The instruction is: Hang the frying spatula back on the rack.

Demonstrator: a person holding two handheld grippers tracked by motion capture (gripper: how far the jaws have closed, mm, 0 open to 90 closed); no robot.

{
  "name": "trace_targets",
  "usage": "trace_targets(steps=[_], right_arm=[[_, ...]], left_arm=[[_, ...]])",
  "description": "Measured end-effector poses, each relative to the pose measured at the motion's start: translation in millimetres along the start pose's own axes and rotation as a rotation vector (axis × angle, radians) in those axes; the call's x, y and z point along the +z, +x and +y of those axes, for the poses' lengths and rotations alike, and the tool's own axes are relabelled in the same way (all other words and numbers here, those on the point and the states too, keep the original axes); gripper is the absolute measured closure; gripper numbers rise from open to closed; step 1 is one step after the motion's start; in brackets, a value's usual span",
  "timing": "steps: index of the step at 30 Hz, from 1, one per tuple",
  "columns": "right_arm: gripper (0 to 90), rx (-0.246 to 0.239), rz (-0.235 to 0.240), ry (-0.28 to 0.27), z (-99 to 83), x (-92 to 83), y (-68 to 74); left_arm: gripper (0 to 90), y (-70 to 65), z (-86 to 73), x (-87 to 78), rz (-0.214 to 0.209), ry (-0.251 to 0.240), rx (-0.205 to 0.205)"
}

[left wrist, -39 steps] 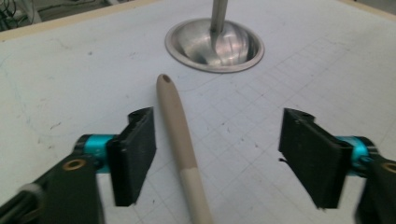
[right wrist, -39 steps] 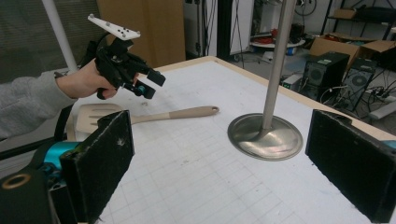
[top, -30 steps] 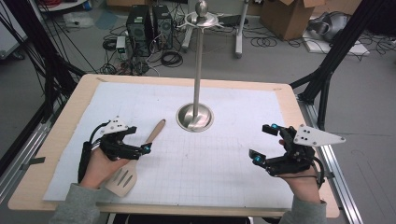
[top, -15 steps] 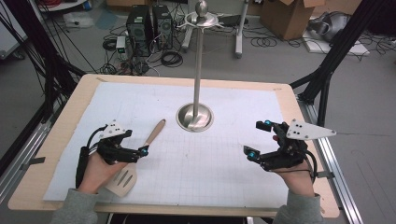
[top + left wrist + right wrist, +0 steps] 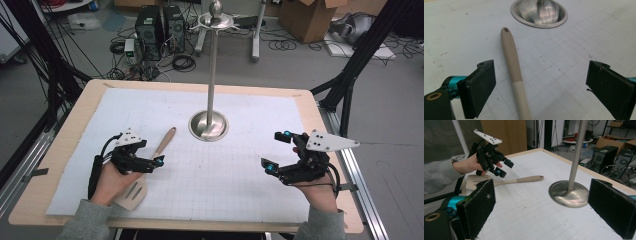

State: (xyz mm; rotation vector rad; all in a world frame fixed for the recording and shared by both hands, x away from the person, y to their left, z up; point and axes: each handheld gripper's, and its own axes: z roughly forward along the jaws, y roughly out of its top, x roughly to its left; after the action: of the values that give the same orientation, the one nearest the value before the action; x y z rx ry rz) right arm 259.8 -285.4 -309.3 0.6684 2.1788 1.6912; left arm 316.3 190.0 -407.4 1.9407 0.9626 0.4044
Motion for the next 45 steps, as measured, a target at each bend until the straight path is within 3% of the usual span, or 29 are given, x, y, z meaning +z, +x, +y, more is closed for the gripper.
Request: trace_targets(steps=[8,10,17,31,34,45], right_arm=[[6.9,-0.004,0.002,0.009,-1.2,1.0,2.0],[6.9,-0.014,-0.002,-0.002,-0.5,0.2,3.2],[6.9,-0.009,-0.001,-0.002,-0.7,-1.5,3.8],[6.9,-0.011,0.003,0.012,-1.6,1.8,3.4],[6.9,-0.009,0.002,0.012,-1.6,1.4,3.2],[6.9,-0.005,0.000,0.024,-2.1,3.0,4.2]], left_arm=[[10.7,-4.4,2.4,1.3,0.017,-0.020,-0.005],[10.7,-4.6,1.0,3.3,0.029,-0.014,0.015],[11.0,-1.9,-6.2,12.9,0.044,0.032,0.014],[12.1,2.0,-9.6,12.2,0.054,0.033,-0.033],[12.9,5.1,-11.8,14.4,0.046,0.056,-0.049],[17.3,4.6,-13.0,16.1,0.042,0.111,-0.049]])
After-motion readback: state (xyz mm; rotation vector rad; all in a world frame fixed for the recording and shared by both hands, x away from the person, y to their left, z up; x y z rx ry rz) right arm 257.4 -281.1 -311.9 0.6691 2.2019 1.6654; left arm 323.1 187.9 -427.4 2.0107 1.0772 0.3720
